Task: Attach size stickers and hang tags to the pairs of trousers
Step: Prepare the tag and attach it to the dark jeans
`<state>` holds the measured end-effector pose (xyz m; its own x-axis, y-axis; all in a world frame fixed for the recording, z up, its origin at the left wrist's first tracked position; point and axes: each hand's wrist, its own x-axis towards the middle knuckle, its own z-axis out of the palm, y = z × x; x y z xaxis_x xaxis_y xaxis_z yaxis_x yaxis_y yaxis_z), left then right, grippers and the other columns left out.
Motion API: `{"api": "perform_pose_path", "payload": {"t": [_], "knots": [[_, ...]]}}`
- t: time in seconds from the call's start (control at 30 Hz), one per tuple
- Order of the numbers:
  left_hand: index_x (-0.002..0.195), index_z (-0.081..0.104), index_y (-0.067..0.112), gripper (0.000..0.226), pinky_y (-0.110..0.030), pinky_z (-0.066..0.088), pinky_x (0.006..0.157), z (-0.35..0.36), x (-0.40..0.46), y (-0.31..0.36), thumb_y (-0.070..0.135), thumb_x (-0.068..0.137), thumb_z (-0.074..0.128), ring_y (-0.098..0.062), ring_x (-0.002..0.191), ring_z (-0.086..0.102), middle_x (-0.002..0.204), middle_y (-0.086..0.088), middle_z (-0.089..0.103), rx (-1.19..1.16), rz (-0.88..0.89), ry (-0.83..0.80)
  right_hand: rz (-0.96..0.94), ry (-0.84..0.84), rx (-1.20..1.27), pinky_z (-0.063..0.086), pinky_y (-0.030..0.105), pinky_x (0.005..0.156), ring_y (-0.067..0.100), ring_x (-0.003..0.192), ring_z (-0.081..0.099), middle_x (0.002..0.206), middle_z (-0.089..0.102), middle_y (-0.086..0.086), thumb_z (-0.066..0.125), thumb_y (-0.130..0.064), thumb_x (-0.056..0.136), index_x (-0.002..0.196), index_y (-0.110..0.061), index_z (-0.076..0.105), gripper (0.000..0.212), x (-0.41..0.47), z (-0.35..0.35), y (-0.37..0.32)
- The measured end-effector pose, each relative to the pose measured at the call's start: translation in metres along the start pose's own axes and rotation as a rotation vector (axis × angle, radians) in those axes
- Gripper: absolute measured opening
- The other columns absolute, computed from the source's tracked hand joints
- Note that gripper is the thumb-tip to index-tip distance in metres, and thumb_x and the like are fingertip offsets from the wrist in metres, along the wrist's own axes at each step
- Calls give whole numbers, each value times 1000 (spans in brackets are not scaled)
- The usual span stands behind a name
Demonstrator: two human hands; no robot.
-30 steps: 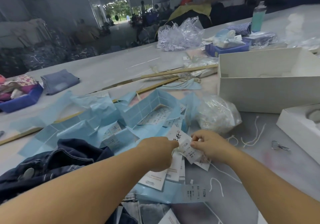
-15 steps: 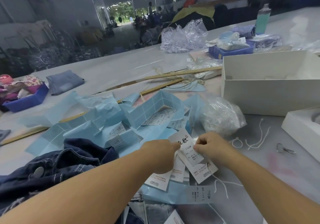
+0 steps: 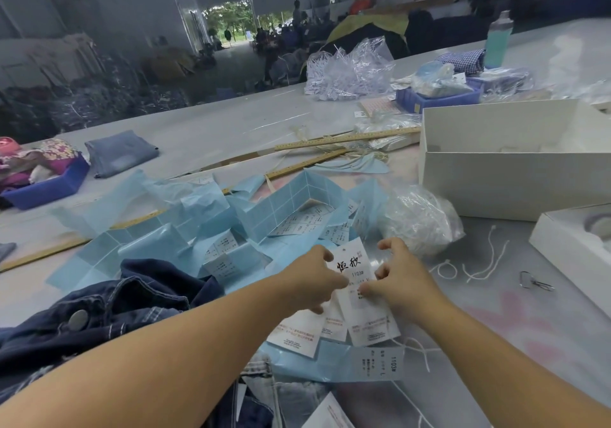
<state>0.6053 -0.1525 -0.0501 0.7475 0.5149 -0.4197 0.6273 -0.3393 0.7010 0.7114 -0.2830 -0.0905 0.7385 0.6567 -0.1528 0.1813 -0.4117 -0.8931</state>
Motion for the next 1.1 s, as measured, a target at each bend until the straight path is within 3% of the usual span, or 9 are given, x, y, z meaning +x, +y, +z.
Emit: {"api": "perform_pose_path", "payload": {"t": [0.1, 0.2, 0.27, 0.33, 0.43, 0.53, 0.63, 0.87, 1.1], "knots": [[123, 32, 27, 62, -24, 49, 56, -11, 1, 1, 25, 82, 78, -15, 77, 61, 96, -1, 65, -204, 18, 135, -45, -67, 231, 54, 29, 72, 16, 76, 73, 76, 71, 10, 85, -9, 71, 115, -23, 49, 58, -1, -6, -5], [112, 56, 21, 34, -16, 45, 48, -20, 0, 5, 19, 85, 76, -5, 66, 61, 94, -1, 72, -324, 43, 157, -101, -110, 284, 49, 18, 67, 7, 72, 71, 79, 73, 9, 80, -20, 78, 108, -19, 58, 37, -3, -11, -10], [98, 67, 25, 12, -12, 43, 44, -21, -2, 6, 16, 90, 69, 0, 61, 60, 85, 8, 73, -307, 55, 145, -96, 1, 152, 47, 20, 61, 7, 67, 64, 83, 70, 7, 73, -31, 85, 96, -19, 62, 20, -4, -16, -9], [92, 67, 30, 13, -19, 43, 51, -22, -3, 5, 18, 93, 63, -4, 71, 62, 85, 10, 72, -281, 56, 159, -30, 97, -219, 48, 32, 67, 15, 73, 61, 83, 67, 3, 65, -33, 88, 85, -17, 62, 17, -7, -25, -5], [95, 67, 27, 8, -25, 42, 57, -26, -4, 6, 22, 95, 61, -11, 82, 63, 89, 7, 72, -300, 37, 212, 78, -79, -641, 50, 29, 66, 16, 76, 64, 81, 68, 2, 60, -26, 84, 83, -13, 65, 14, -15, -32, -3], [92, 66, 25, 7, -24, 46, 56, -28, -4, 6, 20, 95, 62, -10, 79, 64, 89, 5, 72, -301, 21, 230, 104, -277, -691, 42, 23, 55, 9, 63, 59, 72, 66, -5, 68, -36, 78, 73, -18, 61, 20, -28, -23, -6], [90, 61, 24, 9, -22, 52, 51, -28, -5, 7, 16, 95, 61, -12, 76, 66, 88, 2, 71, -269, 13, 221, 74, -279, -806, 43, 25, 55, 11, 63, 58, 75, 63, -5, 73, -49, 71, 65, -20, 52, 36, -35, -9, -4], [88, 58, 28, 13, -20, 49, 48, -25, -7, 7, 16, 94, 62, -10, 74, 64, 80, 8, 68, -218, 39, 205, -42, -254, -1037, 44, 29, 63, 21, 75, 54, 73, 42, -4, 56, -28, 88, 66, -21, 37, 29, -48, 14, -13], [93, 65, 26, 15, -28, 51, 59, -29, -16, 12, 13, 90, 57, -19, 83, 68, 87, 3, 72, -217, 72, 189, -91, -266, -1065, 47, 32, 65, 21, 72, 51, 74, 45, -2, 50, -19, 92, 72, -17, 39, 22, -49, 13, -15]]}}
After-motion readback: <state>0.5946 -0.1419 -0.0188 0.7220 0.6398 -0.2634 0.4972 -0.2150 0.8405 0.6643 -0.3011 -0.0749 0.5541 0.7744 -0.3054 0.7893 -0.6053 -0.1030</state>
